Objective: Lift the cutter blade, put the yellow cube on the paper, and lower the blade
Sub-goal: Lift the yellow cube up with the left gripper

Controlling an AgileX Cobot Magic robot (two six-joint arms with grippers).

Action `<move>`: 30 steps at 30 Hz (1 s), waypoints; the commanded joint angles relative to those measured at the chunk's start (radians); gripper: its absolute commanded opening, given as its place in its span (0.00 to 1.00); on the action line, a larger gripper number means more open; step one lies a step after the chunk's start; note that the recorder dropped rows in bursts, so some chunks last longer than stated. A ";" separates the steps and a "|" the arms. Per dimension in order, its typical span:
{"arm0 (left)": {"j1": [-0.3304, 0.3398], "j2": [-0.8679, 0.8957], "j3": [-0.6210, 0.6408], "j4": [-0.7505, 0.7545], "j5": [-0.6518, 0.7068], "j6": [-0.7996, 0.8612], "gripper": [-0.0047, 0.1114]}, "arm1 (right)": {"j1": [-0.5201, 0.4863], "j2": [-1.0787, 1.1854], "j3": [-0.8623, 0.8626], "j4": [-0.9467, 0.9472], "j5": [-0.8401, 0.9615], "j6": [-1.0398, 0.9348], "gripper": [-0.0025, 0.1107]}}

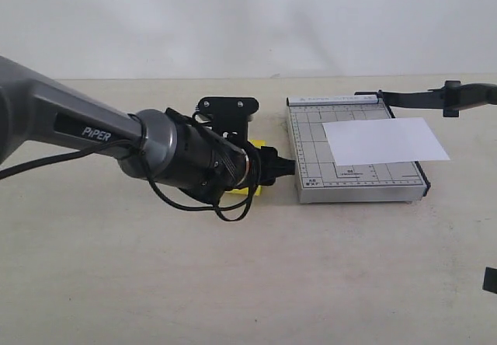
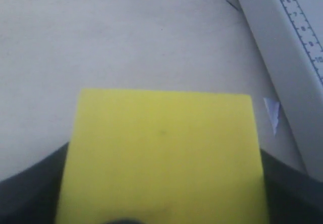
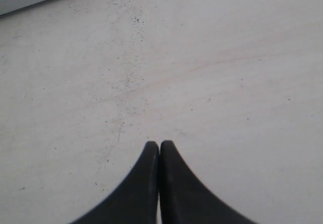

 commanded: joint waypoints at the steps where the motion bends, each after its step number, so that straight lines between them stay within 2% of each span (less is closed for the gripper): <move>1: -0.002 -0.071 -0.006 -0.011 -0.004 0.076 0.08 | -0.007 0.003 0.005 0.001 -0.010 0.003 0.02; 5: -0.011 -0.194 -0.006 -0.098 -0.056 0.271 0.08 | -0.007 0.003 0.005 0.001 -0.012 0.003 0.02; 6: -0.011 -0.223 -0.006 -0.101 -0.112 0.327 0.08 | -0.007 0.003 0.005 0.001 -0.012 0.003 0.02; 8: -0.004 -0.282 -0.017 -0.101 -0.310 0.429 0.08 | -0.007 0.003 0.005 0.001 -0.012 0.003 0.02; 10: -0.002 -0.294 -0.064 -0.098 -0.448 0.453 0.08 | -0.007 0.003 0.005 0.001 -0.014 0.003 0.02; 14: -0.002 -0.166 -0.248 -0.037 -0.502 0.430 0.08 | -0.007 0.003 0.005 0.001 -0.014 0.003 0.02; 16: -0.002 -0.092 -0.350 0.044 -0.592 0.364 0.08 | -0.007 0.003 0.005 0.001 -0.014 0.005 0.02; 18: -0.006 -0.010 -0.467 0.156 -0.664 0.225 0.08 | -0.007 0.003 0.005 0.001 -0.014 0.005 0.02; 23: 0.012 0.155 -0.687 0.156 -0.819 0.173 0.08 | -0.007 0.003 0.005 0.001 -0.010 0.005 0.02; 26: 0.013 0.197 -0.745 0.156 -0.790 0.157 0.08 | -0.007 0.003 0.005 0.001 -0.010 0.005 0.02; 30: 0.008 0.206 -0.755 0.156 -0.764 0.123 0.08 | -0.007 0.003 0.005 0.001 -0.010 0.005 0.02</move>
